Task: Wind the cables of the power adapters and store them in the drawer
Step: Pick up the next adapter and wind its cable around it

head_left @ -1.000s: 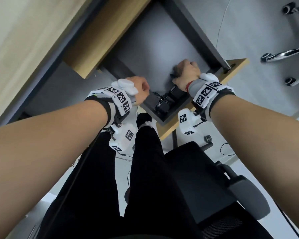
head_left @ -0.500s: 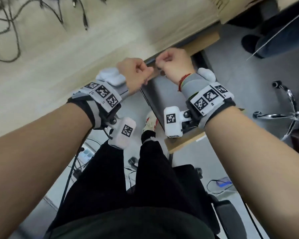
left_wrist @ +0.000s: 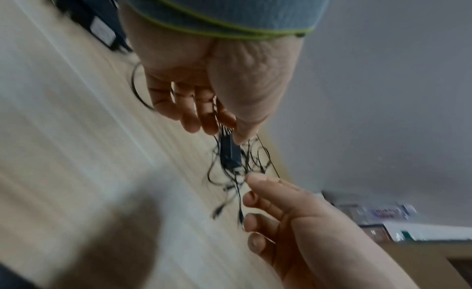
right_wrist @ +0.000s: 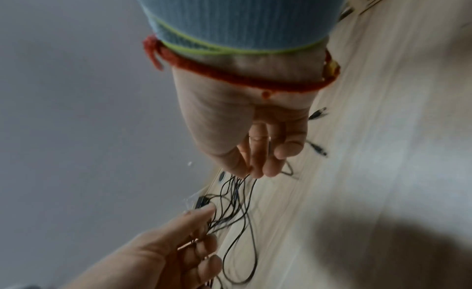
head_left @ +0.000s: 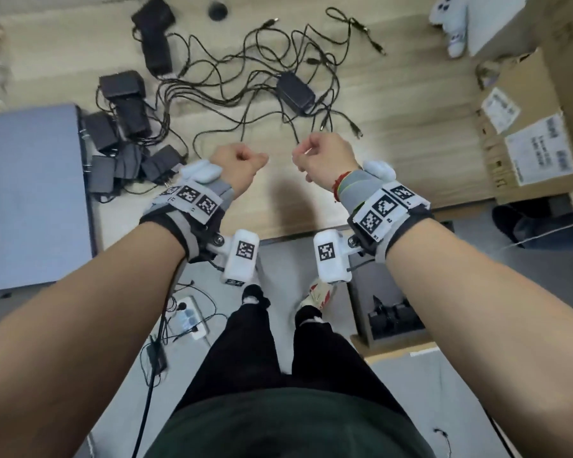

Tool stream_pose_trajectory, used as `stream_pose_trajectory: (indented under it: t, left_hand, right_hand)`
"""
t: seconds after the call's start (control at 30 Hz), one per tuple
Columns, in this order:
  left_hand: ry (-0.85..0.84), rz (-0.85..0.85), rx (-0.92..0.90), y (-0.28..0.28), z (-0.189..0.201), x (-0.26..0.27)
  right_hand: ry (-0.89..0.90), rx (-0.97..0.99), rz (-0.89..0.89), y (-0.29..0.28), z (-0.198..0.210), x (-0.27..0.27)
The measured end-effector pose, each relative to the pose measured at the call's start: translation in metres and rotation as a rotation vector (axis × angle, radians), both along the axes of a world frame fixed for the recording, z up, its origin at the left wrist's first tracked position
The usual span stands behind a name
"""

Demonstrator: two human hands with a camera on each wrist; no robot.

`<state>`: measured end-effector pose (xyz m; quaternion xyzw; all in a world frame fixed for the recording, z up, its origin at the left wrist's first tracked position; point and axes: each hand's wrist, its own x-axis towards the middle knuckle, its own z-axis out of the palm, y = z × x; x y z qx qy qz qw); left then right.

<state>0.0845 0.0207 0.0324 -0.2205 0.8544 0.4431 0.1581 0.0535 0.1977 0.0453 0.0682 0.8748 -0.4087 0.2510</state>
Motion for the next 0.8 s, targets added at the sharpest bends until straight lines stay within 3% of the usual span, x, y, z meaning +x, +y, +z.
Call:
stream_pose_trajectory:
  t: [0.23, 0.4, 0.53, 0.67, 0.8]
  left_hand:
    - [0.01, 0.109, -0.017, -0.117, -0.014, 0.005]
    - [-0.031, -0.131, -0.259, -0.169, -0.03, 0.004]
    - [-0.147, -0.269, -0.366, -0.18, -0.044, -0.005]
    - [-0.288, -0.396, -0.411, -0.178, -0.05, -0.018]
    - [-0.316, -0.512, -0.529, -0.17, -0.048, -0.024]
  right_hand:
    - [-0.06, 0.072, 0.18, -0.102, -0.001, -0.018]
    - [-0.119, 0.121, 0.227, -0.155, -0.016, -0.024]
    - [-0.15, 0.158, 0.274, -0.181, -0.023, -0.027]
    - [-0.157, 0.172, 0.269, -0.187, -0.023, -0.03]
    - [-0.164, 0.189, 0.235, -0.178, -0.016, -0.031]
